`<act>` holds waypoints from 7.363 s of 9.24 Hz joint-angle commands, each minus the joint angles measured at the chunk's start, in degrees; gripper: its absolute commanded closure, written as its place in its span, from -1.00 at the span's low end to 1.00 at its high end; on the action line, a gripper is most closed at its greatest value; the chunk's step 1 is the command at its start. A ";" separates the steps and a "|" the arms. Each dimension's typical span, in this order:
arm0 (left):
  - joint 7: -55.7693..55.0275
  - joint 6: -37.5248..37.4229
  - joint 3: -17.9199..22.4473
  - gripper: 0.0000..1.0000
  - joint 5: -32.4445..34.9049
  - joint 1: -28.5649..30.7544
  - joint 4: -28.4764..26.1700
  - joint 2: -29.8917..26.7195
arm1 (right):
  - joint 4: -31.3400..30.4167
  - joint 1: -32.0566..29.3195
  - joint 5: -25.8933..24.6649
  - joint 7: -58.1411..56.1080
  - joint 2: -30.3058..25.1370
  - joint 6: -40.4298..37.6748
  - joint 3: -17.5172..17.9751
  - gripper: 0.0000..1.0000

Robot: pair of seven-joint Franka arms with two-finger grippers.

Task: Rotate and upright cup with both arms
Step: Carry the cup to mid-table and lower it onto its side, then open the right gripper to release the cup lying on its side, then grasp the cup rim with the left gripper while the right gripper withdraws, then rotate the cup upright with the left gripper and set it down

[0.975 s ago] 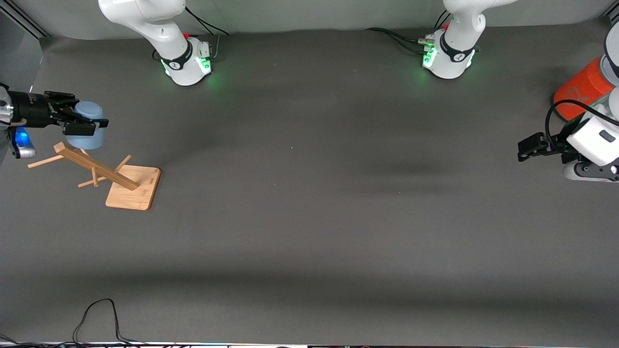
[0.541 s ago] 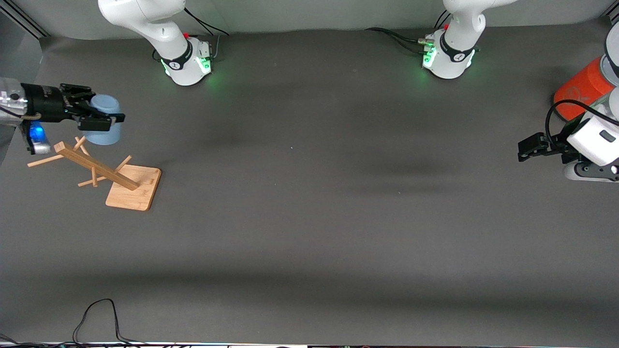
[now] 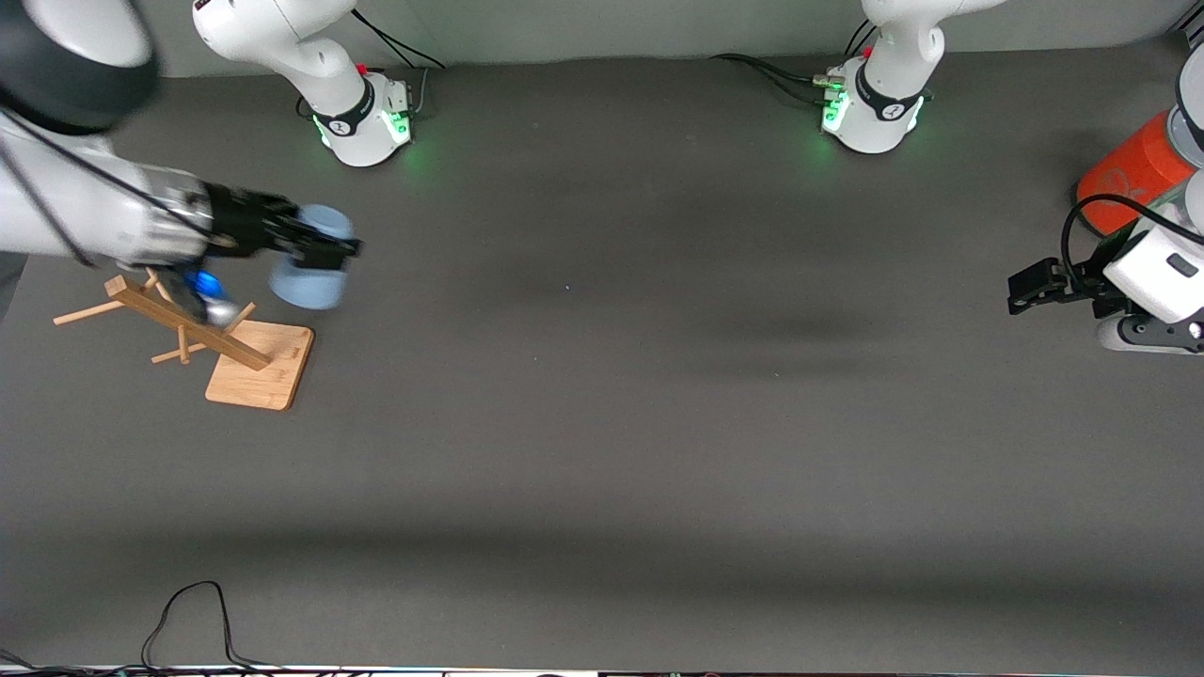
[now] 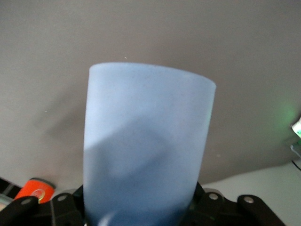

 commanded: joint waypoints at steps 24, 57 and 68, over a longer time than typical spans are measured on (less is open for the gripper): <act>-5.94 -3.56 0.20 -1.00 -4.62 0.85 -1.03 -1.17 | 26.89 22.02 -22.43 -29.77 34.89 18.53 10.38 -1.00; -105.92 -7.88 -2.44 1.00 -9.23 -31.84 32.36 49.72 | 2.49 -22.38 -29.72 -46.47 -4.72 -0.65 15.48 -1.00; -156.00 -15.86 -1.65 1.00 21.52 -55.91 37.91 47.26 | 2.32 -22.47 -29.81 -46.56 -4.37 -0.65 15.39 -1.00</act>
